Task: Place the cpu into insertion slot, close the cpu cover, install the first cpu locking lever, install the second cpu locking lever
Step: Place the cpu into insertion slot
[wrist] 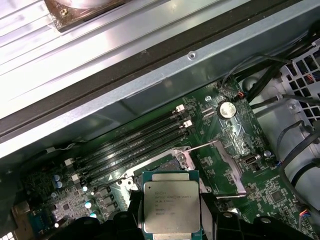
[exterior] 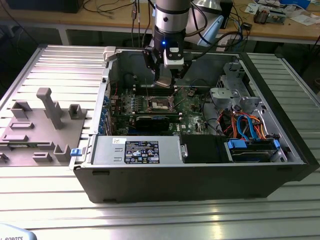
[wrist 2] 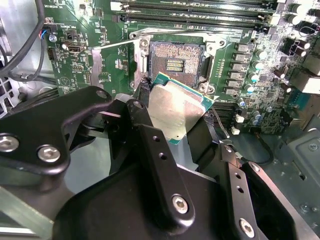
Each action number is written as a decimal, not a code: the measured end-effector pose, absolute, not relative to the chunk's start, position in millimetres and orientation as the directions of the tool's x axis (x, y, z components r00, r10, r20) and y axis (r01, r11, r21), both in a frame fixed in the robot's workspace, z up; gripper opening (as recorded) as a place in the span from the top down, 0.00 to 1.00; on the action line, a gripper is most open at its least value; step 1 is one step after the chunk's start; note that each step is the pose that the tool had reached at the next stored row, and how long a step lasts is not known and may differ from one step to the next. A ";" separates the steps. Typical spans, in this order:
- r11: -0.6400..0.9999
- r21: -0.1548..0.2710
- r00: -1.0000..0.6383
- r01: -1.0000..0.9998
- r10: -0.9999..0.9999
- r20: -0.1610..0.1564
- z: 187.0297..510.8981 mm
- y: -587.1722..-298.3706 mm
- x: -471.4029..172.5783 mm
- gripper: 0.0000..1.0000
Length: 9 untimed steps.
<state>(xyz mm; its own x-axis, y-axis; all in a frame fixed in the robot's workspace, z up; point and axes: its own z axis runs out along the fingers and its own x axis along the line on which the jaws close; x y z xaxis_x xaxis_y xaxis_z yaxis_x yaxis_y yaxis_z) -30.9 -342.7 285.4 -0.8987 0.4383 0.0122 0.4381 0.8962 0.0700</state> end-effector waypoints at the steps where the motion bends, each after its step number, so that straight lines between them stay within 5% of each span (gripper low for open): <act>1: 0.895 0.070 -0.898 0.440 0.440 0.012 285.4 -342.7 -30.9 0.45; 9: 0.887 0.070 -0.889 0.457 0.457 0.012 284.8 -342.7 -30.9 0.45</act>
